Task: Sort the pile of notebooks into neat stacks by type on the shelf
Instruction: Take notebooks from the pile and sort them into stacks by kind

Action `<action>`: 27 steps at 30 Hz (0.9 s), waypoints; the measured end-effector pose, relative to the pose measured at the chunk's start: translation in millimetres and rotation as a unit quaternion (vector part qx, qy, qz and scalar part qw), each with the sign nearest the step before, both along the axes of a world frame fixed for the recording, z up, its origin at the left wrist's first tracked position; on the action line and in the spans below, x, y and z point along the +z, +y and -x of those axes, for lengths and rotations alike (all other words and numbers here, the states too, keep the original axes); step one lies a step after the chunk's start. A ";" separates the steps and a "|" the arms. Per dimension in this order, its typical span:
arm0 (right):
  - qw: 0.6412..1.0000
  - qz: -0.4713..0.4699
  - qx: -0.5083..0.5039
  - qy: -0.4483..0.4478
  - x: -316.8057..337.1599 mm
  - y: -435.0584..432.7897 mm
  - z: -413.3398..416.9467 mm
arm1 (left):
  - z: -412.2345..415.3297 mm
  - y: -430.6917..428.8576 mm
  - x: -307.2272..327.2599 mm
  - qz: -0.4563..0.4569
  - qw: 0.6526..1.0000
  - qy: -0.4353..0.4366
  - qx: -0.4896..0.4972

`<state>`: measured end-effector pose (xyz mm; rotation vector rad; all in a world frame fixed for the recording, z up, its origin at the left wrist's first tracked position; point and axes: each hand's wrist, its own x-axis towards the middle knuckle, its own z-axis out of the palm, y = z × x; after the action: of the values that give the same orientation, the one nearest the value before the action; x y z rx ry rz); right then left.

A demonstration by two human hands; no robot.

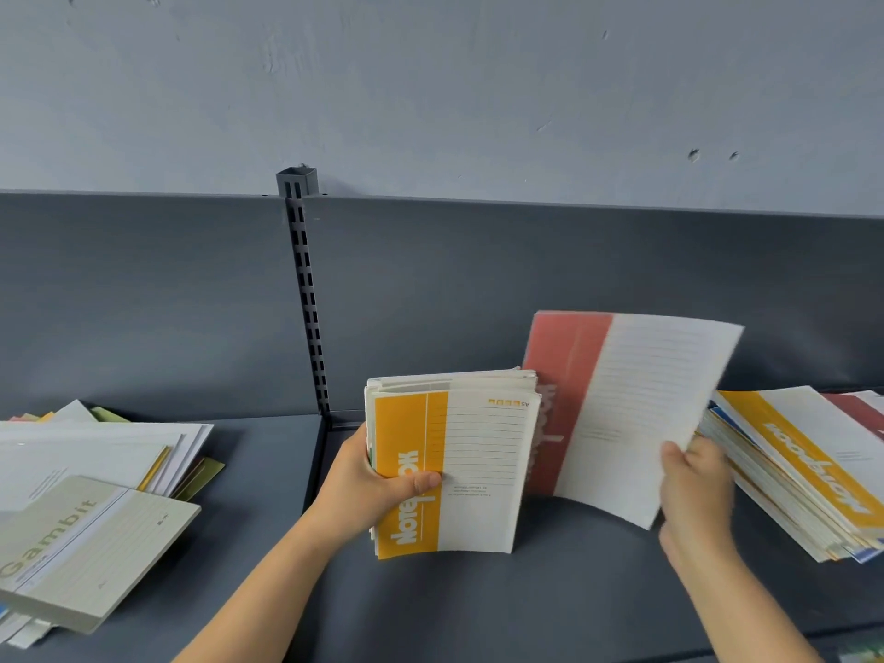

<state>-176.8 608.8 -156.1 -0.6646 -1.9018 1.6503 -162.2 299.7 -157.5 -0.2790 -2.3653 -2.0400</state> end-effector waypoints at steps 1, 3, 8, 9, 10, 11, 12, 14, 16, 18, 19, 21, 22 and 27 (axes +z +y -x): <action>1.000 0.004 -0.028 0.007 1.1 9.3 -0.7 | 0.3 0.0 -0.2 0.001 1.000 -0.003 0.000; 0.998 0.010 -0.061 0.019 3.9 21.0 -2.9 | 0.6 0.6 -0.3 0.003 1.000 -0.006 0.001; 0.999 -0.010 -0.034 0.032 4.5 13.2 -3.7 | -0.2 1.7 1.2 -0.004 1.000 -0.016 0.000; 0.999 -0.014 -0.010 0.038 4.2 5.5 -4.0 | -0.8 1.6 1.8 -0.008 1.000 -0.018 -0.006; 0.999 -0.018 0.020 0.046 3.4 -3.2 -3.8 | -1.1 1.3 1.9 -0.010 1.000 -0.021 -0.010; 0.997 -0.022 0.053 0.049 2.7 -12.9 -4.3 | -1.3 1.3 2.0 -0.010 1.000 -0.021 -0.013; 0.994 -0.024 0.091 0.052 2.2 -23.5 -4.8 | -1.3 1.3 1.2 -0.010 1.000 -0.018 -0.014; 0.985 -0.009 0.167 0.052 3.7 -47.9 -6.8 | -1.9 3.0 0.3 -0.019 1.000 -0.010 -0.014; 0.971 0.044 0.232 0.045 5.2 -71.2 -7.3 | -1.4 4.4 0.0 -0.002 1.000 0.012 0.020; 0.956 0.101 0.273 0.029 5.1 -87.0 -4.9 | -0.9 4.2 2.8 0.043 0.996 0.048 0.054; 0.951 0.118 0.284 0.019 5.3 -91.9 -3.3 | -1.1 3.3 3.2 0.050 0.996 0.056 0.052; 0.944 0.139 0.299 -0.002 9.3 -96.4 -2.6 | -1.7 1.6 0.7 0.018 0.999 0.035 0.019; 0.942 0.145 0.304 -0.014 12.5 -97.5 -3.2 | -2.0 0.1 -1.5 0.003 1.000 0.018 0.001; 0.947 0.134 0.293 -0.010 20.2 -91.8 -3.9 | -1.4 0.2 -3.0 0.013 1.000 0.013 0.009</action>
<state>-173.0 517.0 -135.9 -0.2109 -2.0288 2.3031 -160.8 299.9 -160.5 -0.2819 -2.3718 -1.9885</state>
